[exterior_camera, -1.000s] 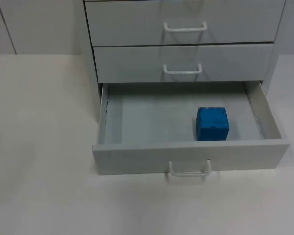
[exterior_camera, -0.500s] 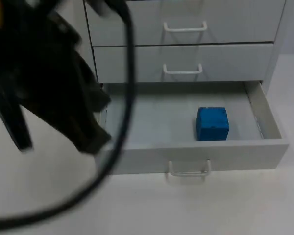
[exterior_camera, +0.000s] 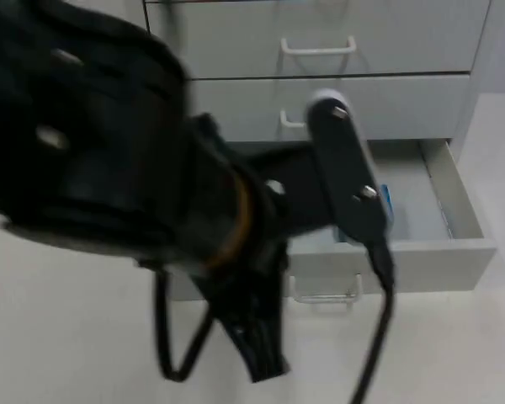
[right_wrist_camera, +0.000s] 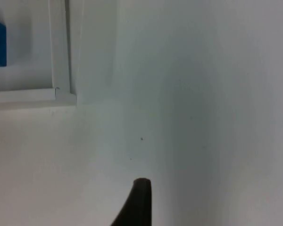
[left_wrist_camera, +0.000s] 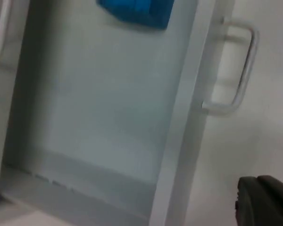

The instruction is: Open the drawer with the left hand, place the block into the drawer with the right hand, then close the drawer with the left hand.

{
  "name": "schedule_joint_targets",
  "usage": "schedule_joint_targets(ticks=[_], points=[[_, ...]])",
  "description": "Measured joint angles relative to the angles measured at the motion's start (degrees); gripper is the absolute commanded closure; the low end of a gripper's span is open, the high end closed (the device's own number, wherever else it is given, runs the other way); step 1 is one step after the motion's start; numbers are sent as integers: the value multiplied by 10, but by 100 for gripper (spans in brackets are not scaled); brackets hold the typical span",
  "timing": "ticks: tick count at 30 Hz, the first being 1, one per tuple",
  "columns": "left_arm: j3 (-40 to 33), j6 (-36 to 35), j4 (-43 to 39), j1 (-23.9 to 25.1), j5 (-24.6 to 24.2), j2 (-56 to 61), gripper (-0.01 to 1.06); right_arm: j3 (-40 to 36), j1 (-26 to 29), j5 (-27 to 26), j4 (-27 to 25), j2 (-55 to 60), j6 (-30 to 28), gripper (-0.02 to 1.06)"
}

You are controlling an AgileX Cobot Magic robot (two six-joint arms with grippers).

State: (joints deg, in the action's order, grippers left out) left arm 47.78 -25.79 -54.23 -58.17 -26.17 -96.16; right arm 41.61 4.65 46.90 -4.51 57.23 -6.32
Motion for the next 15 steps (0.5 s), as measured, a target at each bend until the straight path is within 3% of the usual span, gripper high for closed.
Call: schedule_joint_targets(ticks=[15], points=[[83,-31,-73,-9,-16,-161,105,0,0,-9,0,0,1,24]])
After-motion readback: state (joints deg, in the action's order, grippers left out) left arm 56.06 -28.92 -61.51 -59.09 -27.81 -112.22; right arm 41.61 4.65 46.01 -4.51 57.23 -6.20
